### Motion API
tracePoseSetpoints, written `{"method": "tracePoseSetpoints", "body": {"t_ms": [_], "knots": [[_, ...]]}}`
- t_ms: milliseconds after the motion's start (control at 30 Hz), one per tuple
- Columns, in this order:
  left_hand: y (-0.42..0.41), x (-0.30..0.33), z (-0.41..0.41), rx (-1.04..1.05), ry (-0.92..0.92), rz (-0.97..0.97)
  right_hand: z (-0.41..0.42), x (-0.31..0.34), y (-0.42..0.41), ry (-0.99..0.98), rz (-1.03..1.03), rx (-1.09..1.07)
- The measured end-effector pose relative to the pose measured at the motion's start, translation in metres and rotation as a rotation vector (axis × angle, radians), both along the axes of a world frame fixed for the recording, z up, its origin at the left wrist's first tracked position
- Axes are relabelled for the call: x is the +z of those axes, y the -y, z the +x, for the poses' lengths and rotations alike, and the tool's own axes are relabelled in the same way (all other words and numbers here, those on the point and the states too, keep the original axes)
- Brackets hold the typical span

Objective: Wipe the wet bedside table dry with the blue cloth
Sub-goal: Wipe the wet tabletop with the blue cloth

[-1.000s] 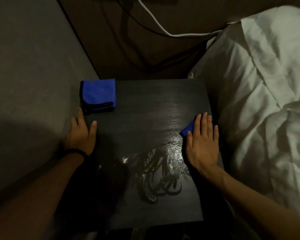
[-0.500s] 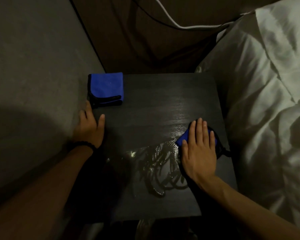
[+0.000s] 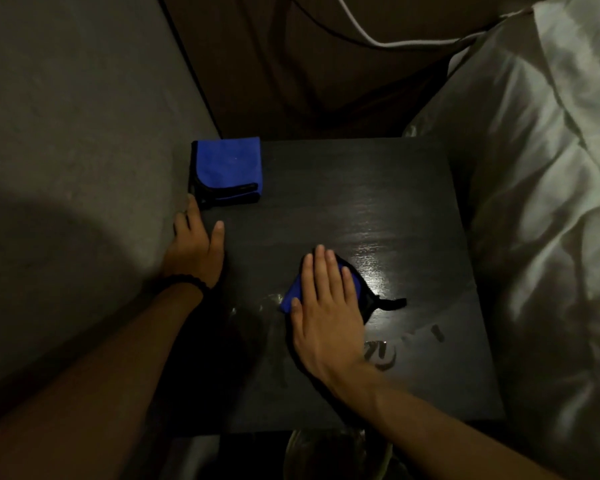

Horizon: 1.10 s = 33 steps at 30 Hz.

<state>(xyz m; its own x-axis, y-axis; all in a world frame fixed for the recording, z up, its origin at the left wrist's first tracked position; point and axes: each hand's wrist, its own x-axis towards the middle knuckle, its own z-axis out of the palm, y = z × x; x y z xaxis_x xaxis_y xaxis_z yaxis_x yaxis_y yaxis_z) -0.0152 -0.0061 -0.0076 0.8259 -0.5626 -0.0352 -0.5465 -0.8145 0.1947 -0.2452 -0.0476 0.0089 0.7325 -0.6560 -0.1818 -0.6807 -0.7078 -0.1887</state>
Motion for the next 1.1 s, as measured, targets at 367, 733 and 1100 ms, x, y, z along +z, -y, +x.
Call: {"method": "tracePoseSetpoints", "body": {"t_ms": [367,733,1100], "knots": [[-0.002,0.002,-0.006,-0.013,0.086,-0.033,0.007,0.02,-0.005,-0.032,0.095,-0.089],[0.002,0.004,0.0,0.036,-0.05,-0.004,0.014,0.005,-0.015,0.005,0.017,-0.199],[0.006,0.001,0.008,0.023,-0.06,0.007,0.034,-0.004,-0.02,0.005,-0.01,-0.027]]}}
